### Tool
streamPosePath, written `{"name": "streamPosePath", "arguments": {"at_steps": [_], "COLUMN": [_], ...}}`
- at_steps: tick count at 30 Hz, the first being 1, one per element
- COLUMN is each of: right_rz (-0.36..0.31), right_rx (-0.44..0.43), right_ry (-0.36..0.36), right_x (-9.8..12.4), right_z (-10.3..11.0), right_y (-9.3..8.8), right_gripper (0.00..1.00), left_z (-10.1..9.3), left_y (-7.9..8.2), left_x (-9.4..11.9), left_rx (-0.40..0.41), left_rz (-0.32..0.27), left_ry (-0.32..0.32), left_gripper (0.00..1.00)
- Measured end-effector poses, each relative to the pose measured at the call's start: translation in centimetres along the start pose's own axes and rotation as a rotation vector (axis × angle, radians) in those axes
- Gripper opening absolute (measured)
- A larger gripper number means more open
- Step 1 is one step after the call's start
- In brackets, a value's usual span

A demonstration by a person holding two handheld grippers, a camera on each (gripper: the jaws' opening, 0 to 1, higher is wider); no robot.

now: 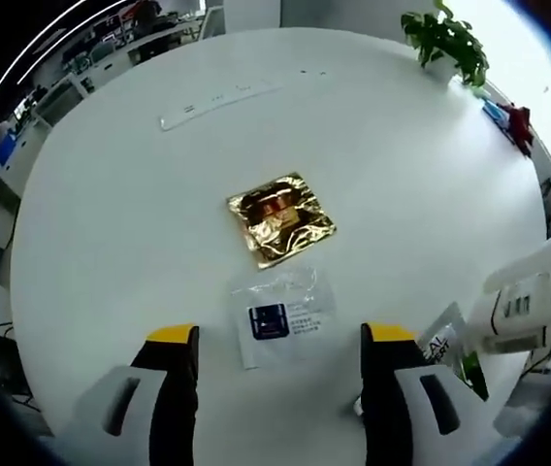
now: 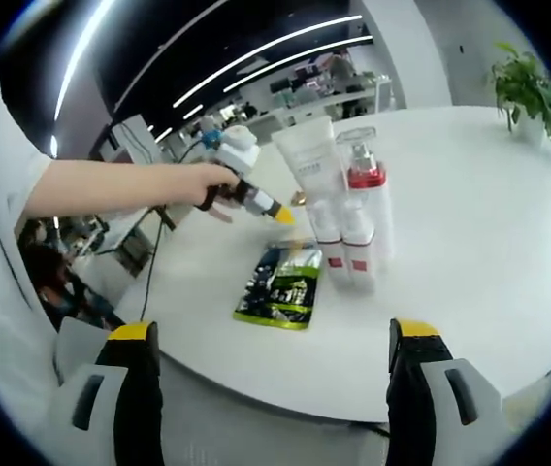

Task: Arrange the skincare products in the storage area until every visible bottle or jar stands upright without overlapping.

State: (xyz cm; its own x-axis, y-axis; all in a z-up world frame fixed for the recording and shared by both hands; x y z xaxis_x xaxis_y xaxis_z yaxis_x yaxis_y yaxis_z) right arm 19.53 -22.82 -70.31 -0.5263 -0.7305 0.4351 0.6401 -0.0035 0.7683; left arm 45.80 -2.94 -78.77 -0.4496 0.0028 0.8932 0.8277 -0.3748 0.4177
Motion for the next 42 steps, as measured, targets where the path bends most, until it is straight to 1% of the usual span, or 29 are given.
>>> {"name": "streamPosePath", "arguments": {"at_steps": [3,8,10,12,17,24,30,32,36,39,42], "right_rz": [-0.001,0.001,0.001,0.003,0.003,0.002,0.004,0.005,-0.002,-0.01,-0.014], "right_rx": [-0.001,-0.003,-0.002,-0.001,0.0,0.002,0.011,0.016,0.016,0.013,0.016], "right_ry": [-0.001,-0.003,-0.002,-0.002,-0.002,-0.002,0.005,0.007,0.016,0.02,0.024], "right_x": [0.0,0.0,0.0,0.0,0.0,-0.1,-0.1,-0.1,-0.2,-0.1,-0.1], "right_z": [-0.1,-0.2,-0.1,-0.1,-0.1,-0.1,0.0,0.1,0.2,0.3,0.5], "right_y": [0.0,-0.1,-0.1,-0.1,-0.1,-0.1,0.0,0.0,0.1,0.2,0.3], "right_gripper": [0.97,0.97,0.97,0.97,0.97,0.97,0.97,0.97,0.97,0.97,0.97], "left_z": [0.0,-0.1,-0.3,-0.2,-0.1,0.1,0.6,0.7,0.4,-0.2,-0.9], "left_y": [0.0,0.0,0.1,0.1,0.1,0.0,0.2,0.2,-0.4,-1.3,-2.6], "left_x": [0.1,0.4,0.4,0.6,0.6,1.4,2.6,3.0,4.2,5.5,6.8], "left_rx": [-0.006,-0.028,-0.04,-0.039,-0.036,-0.043,-0.037,-0.032,-0.034,-0.051,-0.063], "left_rz": [-0.001,-0.003,-0.008,-0.007,-0.004,-0.021,-0.052,-0.07,-0.106,-0.133,-0.152], "left_ry": [0.016,0.035,0.031,0.029,0.029,0.033,0.029,0.025,0.009,-0.006,-0.017], "left_gripper": [0.56,0.55,0.5,0.4,0.41,0.4,0.4,0.4,0.4,0.4,0.4]}}
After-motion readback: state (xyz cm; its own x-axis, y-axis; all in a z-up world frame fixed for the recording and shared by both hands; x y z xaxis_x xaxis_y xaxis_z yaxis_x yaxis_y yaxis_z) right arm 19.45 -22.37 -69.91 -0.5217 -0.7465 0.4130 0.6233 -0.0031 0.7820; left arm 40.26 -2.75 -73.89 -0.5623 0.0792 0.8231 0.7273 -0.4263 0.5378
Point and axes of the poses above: the point that each gripper's makers call its tool centre point, and the gripper's own axes: x roughly backward along the fingers, z roughly to its left, y roughly out of its top, the point moved 4 cm from there along x, roughly backward along the fingers, and after that the axes turned 12 degrees about y, right-handed, at the moved point
